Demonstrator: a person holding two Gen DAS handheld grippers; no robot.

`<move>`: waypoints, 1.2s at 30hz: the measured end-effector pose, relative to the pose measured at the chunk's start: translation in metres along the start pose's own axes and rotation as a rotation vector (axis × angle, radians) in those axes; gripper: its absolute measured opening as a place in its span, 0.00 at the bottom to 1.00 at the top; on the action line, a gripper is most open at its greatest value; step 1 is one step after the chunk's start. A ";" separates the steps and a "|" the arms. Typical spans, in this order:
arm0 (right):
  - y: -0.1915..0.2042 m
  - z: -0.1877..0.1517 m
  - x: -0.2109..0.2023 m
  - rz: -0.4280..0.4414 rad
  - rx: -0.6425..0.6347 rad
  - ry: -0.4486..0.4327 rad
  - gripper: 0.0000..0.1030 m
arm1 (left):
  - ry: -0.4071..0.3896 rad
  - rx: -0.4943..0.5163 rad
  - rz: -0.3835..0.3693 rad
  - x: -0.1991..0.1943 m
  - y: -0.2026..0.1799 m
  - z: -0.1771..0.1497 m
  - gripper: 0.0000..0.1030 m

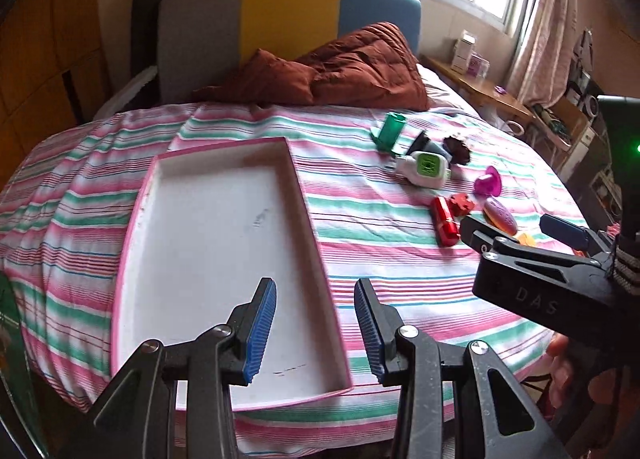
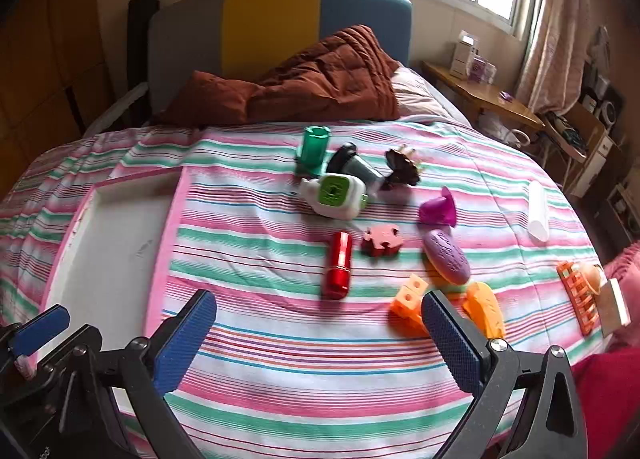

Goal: Organize rigid objects
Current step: 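Reach the left gripper toward the orange cubes while the right gripper reaches the yellow piece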

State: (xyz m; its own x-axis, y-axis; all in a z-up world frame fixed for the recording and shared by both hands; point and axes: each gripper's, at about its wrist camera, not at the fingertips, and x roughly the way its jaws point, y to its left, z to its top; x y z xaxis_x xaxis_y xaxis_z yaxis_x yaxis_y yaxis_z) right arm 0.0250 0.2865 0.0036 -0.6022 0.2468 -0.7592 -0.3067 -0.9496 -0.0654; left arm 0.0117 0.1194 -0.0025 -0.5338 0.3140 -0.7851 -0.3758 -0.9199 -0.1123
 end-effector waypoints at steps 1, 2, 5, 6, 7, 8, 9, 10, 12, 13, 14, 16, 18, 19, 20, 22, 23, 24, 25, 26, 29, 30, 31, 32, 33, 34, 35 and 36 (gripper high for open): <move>-0.005 -0.001 0.001 -0.005 0.005 0.006 1.00 | 0.001 0.003 -0.016 -0.001 -0.003 -0.002 0.39; -0.011 -0.002 0.003 -0.011 0.012 0.011 1.00 | 0.000 0.007 -0.035 0.000 -0.007 -0.002 0.39; -0.028 -0.005 0.008 -0.033 0.032 0.025 1.00 | 0.002 0.025 -0.074 0.001 -0.019 -0.001 0.39; -0.034 -0.006 0.009 -0.039 0.038 0.029 1.00 | 0.002 0.032 -0.082 0.001 -0.023 -0.001 0.39; -0.040 -0.007 0.010 -0.047 0.040 0.033 1.00 | 0.004 0.039 -0.086 0.002 -0.026 0.001 0.39; -0.045 -0.008 0.010 -0.059 0.040 0.037 1.00 | 0.005 0.049 -0.093 0.003 -0.031 0.001 0.39; -0.051 -0.008 0.011 -0.075 0.040 0.039 1.00 | 0.006 0.061 -0.101 0.004 -0.035 0.001 0.39; -0.056 -0.009 0.012 -0.086 0.041 0.041 1.00 | 0.003 0.072 -0.110 0.005 -0.039 0.001 0.39; -0.066 -0.009 0.013 -0.096 0.042 0.045 1.00 | -0.004 0.093 -0.119 0.007 -0.047 -0.001 0.39; -0.071 -0.009 0.013 -0.099 0.041 0.046 1.00 | -0.007 0.105 -0.124 0.007 -0.050 -0.001 0.39; -0.076 -0.009 0.013 -0.101 0.037 0.046 1.00 | -0.009 0.121 -0.125 0.008 -0.054 -0.003 0.39; -0.085 -0.009 0.015 -0.095 0.024 0.051 1.00 | 0.008 0.143 -0.122 0.011 -0.061 -0.005 0.39; -0.096 -0.008 0.018 -0.078 0.014 0.059 1.00 | 0.038 0.153 -0.127 0.017 -0.065 -0.006 0.39; -0.104 -0.008 0.019 -0.071 0.014 0.060 1.00 | 0.047 0.149 -0.131 0.020 -0.065 -0.008 0.39; -0.112 -0.007 0.020 -0.073 0.010 0.055 1.00 | 0.058 0.141 -0.142 0.022 -0.065 -0.009 0.39; -0.130 -0.005 0.022 -0.090 0.003 0.042 1.00 | 0.084 0.115 -0.168 0.027 -0.065 -0.011 0.39; -0.141 -0.003 0.025 -0.087 0.010 0.038 1.00 | 0.100 0.102 -0.178 0.029 -0.065 -0.012 0.39; -0.153 -0.002 0.028 -0.071 0.028 0.042 1.00 | 0.114 0.094 -0.185 0.031 -0.065 -0.013 0.39; -0.166 0.000 0.033 -0.054 0.055 0.050 1.00 | 0.122 0.094 -0.189 0.033 -0.067 -0.014 0.39; -0.178 0.000 0.038 -0.045 0.084 0.058 0.99 | 0.129 0.098 -0.190 0.035 -0.069 -0.016 0.39; -0.206 -0.005 0.054 -0.027 0.128 0.072 0.85 | 0.136 0.119 -0.192 0.038 -0.075 -0.022 0.39; -0.210 -0.007 0.057 -0.030 0.116 0.070 0.78 | 0.133 0.128 -0.197 0.038 -0.077 -0.023 0.39; -0.212 -0.011 0.060 -0.037 0.102 0.059 0.75 | 0.133 0.135 -0.204 0.037 -0.079 -0.024 0.39; -0.213 -0.014 0.062 -0.034 0.093 0.049 0.75 | 0.135 0.139 -0.216 0.037 -0.080 -0.025 0.39; -0.213 -0.017 0.064 -0.011 0.087 0.051 0.75 | 0.139 0.136 -0.239 0.038 -0.082 -0.025 0.39; -0.212 -0.020 0.068 0.024 0.088 0.066 0.75 | 0.145 0.130 -0.258 0.039 -0.083 -0.024 0.39; -0.210 -0.021 0.071 0.058 0.091 0.087 0.75 | 0.153 0.127 -0.271 0.042 -0.084 -0.021 0.39; -0.208 -0.022 0.076 0.081 0.095 0.109 0.75 | 0.162 0.126 -0.274 0.044 -0.086 -0.021 0.39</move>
State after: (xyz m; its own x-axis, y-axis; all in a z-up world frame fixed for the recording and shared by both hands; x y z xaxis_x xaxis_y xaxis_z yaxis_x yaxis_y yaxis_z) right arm 0.0600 0.4985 -0.0546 -0.5462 0.1428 -0.8254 -0.3314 -0.9418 0.0564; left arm 0.0362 0.2077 -0.0401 -0.2766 0.4952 -0.8236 -0.5852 -0.7666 -0.2644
